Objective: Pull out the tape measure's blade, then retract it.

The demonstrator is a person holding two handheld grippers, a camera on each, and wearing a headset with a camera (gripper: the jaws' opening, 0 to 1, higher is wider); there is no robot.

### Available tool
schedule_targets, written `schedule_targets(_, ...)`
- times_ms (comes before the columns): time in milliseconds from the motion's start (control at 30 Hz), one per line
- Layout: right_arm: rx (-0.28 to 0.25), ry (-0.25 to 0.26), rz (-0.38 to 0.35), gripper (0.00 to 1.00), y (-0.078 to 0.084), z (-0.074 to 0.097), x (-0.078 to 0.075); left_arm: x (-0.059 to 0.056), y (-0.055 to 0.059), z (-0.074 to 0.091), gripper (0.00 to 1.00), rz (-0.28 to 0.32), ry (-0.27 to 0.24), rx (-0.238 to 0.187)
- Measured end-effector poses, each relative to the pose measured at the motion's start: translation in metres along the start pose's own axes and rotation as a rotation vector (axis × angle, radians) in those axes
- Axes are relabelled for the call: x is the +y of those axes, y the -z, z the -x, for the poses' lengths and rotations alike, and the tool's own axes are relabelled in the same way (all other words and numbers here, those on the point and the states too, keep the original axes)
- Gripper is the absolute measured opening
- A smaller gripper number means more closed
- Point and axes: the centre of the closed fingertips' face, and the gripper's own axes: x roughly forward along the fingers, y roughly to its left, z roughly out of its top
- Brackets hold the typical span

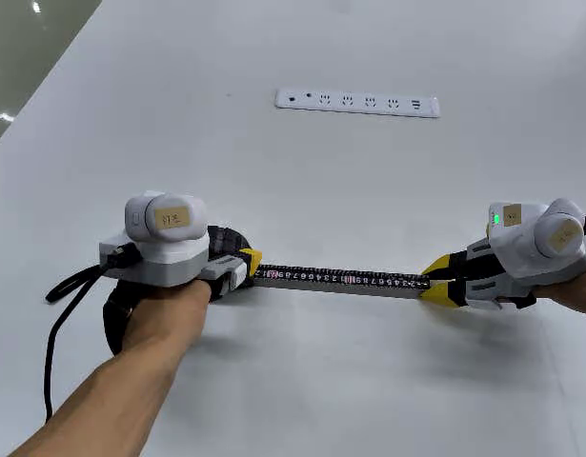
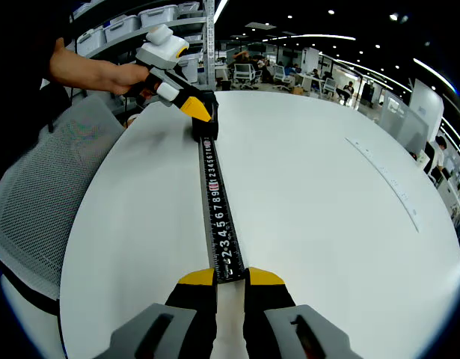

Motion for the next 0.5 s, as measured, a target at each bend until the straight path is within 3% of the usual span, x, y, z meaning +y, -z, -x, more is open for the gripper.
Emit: schedule_targets(500,-0.004,-0.009,0.009,0.09,-0.0058,-0.0036,0.0023,0.0004,0.0,0.0005,0.53,0.013,0.011,-0.001)
